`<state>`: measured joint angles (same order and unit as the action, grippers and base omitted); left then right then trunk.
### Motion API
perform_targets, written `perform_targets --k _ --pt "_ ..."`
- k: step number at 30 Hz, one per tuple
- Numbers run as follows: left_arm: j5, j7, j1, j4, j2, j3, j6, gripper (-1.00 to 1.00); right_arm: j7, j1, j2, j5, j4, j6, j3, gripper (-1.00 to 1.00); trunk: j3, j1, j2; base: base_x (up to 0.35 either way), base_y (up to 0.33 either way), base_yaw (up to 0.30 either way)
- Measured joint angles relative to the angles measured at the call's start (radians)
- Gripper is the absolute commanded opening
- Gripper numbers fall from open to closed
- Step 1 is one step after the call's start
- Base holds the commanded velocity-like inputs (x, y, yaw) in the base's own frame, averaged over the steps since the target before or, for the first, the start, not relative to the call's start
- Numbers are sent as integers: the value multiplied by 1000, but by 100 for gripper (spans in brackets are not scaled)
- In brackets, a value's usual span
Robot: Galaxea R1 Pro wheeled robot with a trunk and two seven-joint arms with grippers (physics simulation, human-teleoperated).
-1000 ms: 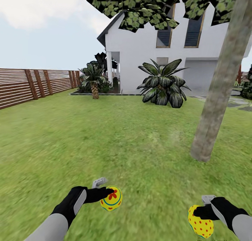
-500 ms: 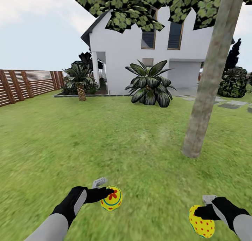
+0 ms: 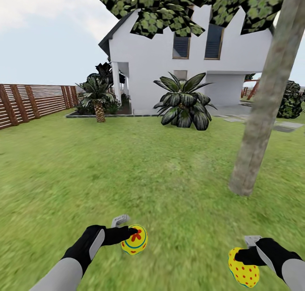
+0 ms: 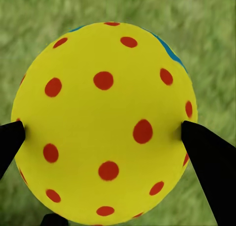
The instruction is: Take the three Easter eggs out of the wicker basket on the lawn in the garden, then place them on the lawn next to a single tree (choose any tree) so that all three eggs are next to the same tree and none are left in the basket.
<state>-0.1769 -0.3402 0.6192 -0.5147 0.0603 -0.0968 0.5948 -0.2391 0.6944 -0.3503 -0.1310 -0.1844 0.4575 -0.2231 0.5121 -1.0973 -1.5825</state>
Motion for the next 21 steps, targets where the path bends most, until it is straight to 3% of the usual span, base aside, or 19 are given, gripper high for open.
perform_targets --k 21 --pt "0 0 0 0 0 1 0 -100 -5 0 -5 -2 0 0 1 -100 -10 0 0 296 215 -280"
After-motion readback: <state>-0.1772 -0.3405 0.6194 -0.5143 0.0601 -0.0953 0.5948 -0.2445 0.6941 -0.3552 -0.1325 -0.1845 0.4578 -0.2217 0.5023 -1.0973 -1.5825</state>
